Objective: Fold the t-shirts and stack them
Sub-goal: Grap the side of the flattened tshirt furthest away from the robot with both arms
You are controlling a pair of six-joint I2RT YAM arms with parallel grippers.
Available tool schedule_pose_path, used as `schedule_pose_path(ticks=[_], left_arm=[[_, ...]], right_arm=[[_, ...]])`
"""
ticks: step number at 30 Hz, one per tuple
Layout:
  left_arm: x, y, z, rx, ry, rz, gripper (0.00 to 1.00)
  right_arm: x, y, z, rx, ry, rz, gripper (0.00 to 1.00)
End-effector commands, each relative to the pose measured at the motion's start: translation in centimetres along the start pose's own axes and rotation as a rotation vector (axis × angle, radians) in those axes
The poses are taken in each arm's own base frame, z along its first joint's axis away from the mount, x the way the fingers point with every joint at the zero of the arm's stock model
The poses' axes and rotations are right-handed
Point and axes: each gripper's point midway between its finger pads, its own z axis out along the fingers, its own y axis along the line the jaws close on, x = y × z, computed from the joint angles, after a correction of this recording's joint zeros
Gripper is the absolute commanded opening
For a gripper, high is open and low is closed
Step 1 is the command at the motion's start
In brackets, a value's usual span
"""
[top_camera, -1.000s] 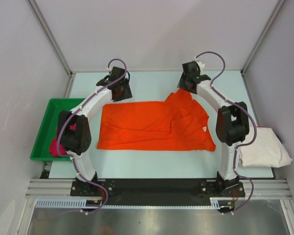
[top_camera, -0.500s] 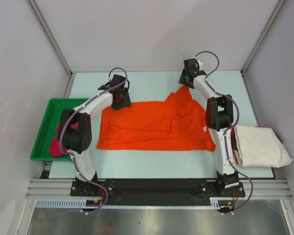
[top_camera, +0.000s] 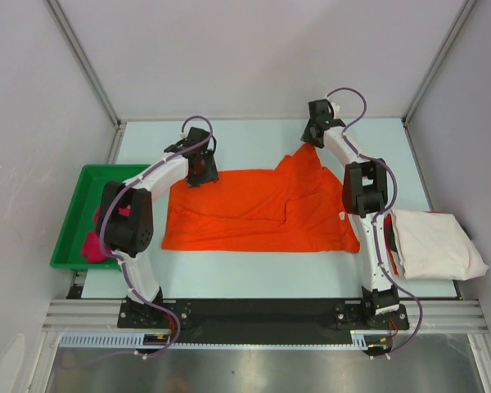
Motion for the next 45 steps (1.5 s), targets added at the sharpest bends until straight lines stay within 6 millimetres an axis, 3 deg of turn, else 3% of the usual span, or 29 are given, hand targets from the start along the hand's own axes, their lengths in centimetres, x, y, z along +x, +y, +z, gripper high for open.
schedule_pose_path(ticks=[1,4,7,8,12,15,20,22,24,27,31,45], left_arm=[[-0.9,-0.7,-0.1,0.030,-0.020,-0.022,0.59],[-0.9,-0.7,0.0,0.026,-0.017,-0.023,0.59],[-0.9,-0.7,0.1,0.022,-0.016,-0.025,0.59],[-0.9,-0.7,0.1,0.020,-0.016,-0.026,0.59],[-1.3,-0.3,-0.2,0.004,-0.044,-0.048,0.58],[-2.1,0.6,-0.4,0.001,-0.074,-0.125,0.58],[-4.3,5.0,-0.3,-0.111,-0.142,-0.284,0.57],[-4.1,7.6,0.4,-0.226,-0.121,-0.303,0.55],[-5.5,9.0,0.5,-0.290,-0.128,-0.324,0.54],[-5.8,10.8,1.8,-0.348,-0.085,-0.328,0.48],[-6.3,11.0,4.0,-0.328,-0.041,-0.300,0.38],[-7.0,10.9,6.2,-0.304,-0.022,-0.282,0.48]], right_arm=[[0.0,0.8,0.2,-0.017,-0.002,-0.001,0.40],[0.2,0.6,0.3,-0.014,0.004,0.000,0.34],[0.2,0.3,0.4,-0.011,0.008,0.004,0.22],[0.2,0.1,0.5,-0.009,0.010,0.004,0.12],[0.2,0.1,0.0,-0.009,0.009,0.002,0.00],[-0.5,0.4,-0.7,-0.018,-0.005,0.010,0.00],[-0.9,1.0,-1.9,-0.032,-0.018,0.008,0.00],[-0.7,1.1,-2.3,-0.032,-0.013,0.004,0.00],[-0.6,1.3,-2.6,-0.036,-0.011,0.003,0.00],[-0.3,1.6,-3.0,-0.044,-0.007,-0.002,0.00],[-0.3,1.7,-3.2,-0.049,-0.006,-0.003,0.00],[0.2,2.4,-3.1,-0.072,0.006,-0.004,0.00]])
